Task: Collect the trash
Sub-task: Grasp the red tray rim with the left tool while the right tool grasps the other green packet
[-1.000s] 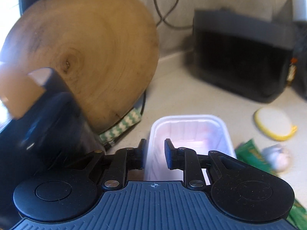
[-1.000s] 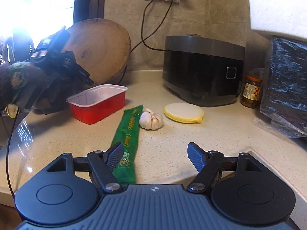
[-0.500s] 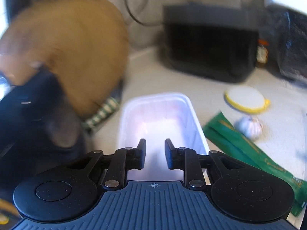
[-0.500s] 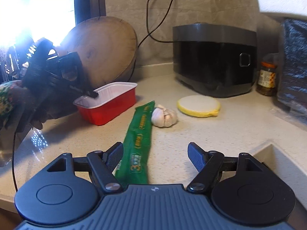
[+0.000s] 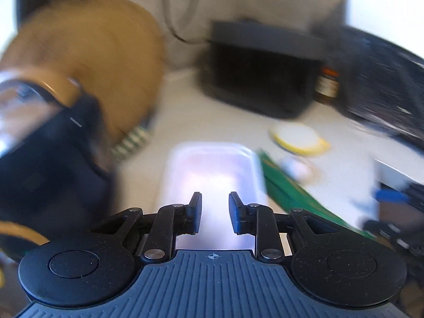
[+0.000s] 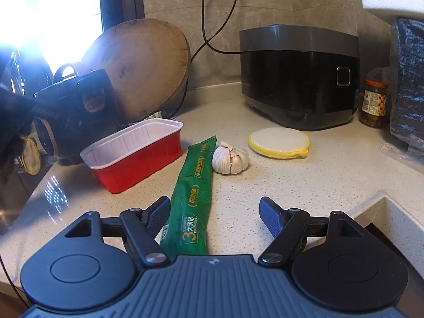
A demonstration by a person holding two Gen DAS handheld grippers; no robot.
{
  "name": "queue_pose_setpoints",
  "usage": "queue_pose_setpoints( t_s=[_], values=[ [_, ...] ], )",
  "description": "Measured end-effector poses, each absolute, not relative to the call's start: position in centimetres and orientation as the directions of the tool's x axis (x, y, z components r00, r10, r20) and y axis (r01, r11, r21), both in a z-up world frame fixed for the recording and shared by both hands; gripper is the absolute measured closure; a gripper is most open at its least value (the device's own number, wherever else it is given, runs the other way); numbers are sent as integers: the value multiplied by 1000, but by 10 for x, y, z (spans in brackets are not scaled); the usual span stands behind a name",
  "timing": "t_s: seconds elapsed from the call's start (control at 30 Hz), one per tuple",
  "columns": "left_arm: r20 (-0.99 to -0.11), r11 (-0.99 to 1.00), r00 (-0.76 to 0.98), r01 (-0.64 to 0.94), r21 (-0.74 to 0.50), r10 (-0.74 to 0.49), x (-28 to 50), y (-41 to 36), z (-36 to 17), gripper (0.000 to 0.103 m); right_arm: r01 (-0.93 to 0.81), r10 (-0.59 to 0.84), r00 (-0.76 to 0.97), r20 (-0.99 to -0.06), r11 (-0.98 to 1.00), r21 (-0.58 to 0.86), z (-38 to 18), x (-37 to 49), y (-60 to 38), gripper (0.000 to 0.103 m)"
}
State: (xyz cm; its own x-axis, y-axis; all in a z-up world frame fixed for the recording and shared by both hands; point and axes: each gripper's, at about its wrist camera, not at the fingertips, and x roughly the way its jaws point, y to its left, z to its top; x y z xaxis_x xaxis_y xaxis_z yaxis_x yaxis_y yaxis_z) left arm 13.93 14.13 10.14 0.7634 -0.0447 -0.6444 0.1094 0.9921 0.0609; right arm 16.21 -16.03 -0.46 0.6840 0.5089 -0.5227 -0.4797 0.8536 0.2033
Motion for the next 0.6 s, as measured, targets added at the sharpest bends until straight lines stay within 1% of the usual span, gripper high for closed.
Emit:
queue_pose_setpoints(
  t_s=[0.1, 0.17, 0.2, 0.23, 0.27, 0.3, 0.33, 0.4, 0.5, 0.57, 0.6],
  values=[
    [-670, 991, 741, 58, 120, 38, 168, 147, 90, 78, -486, 526, 669, -525, 844, 226, -5, 160, -159, 28],
    [-698, 992, 716, 55, 109, 37, 184, 151, 76, 77, -489, 526, 668, -526, 843, 223, -5, 157, -159, 28],
    [-707, 993, 707, 54, 101, 34, 191, 152, 69, 74, -489, 524, 669, -527, 845, 219, -4, 156, -159, 28],
    [-683, 991, 728, 46, 123, 51, 194, 152, 65, 74, -488, 522, 669, -529, 846, 216, -4, 155, -160, 28],
    [-669, 985, 737, 28, 169, 93, 198, 151, 60, 74, -485, 518, 671, -531, 848, 215, -4, 155, -161, 28],
    [-661, 978, 739, 12, 210, 133, 202, 150, 56, 76, -481, 513, 673, -533, 851, 213, -4, 156, -162, 28],
    [-657, 973, 739, 4, 231, 153, 205, 152, 52, 76, -478, 510, 673, -536, 853, 211, -4, 157, -162, 28],
    [-677, 975, 722, 15, 224, 144, 207, 155, 45, 76, -475, 508, 668, -543, 854, 214, -3, 161, -159, 28],
    [-710, 975, 694, 55, 213, 116, 205, 155, 35, 70, -493, 534, 633, -560, 836, 240, -5, 174, -145, 28],
    [-725, 979, 683, 73, 189, 89, 201, 154, 30, 71, -500, 550, 599, -583, 825, 264, -8, 186, -130, 28],
    [-727, 982, 683, 81, 168, 68, 197, 155, 31, 76, -500, 548, 587, -595, 824, 266, -10, 193, -122, 28]
  ],
)
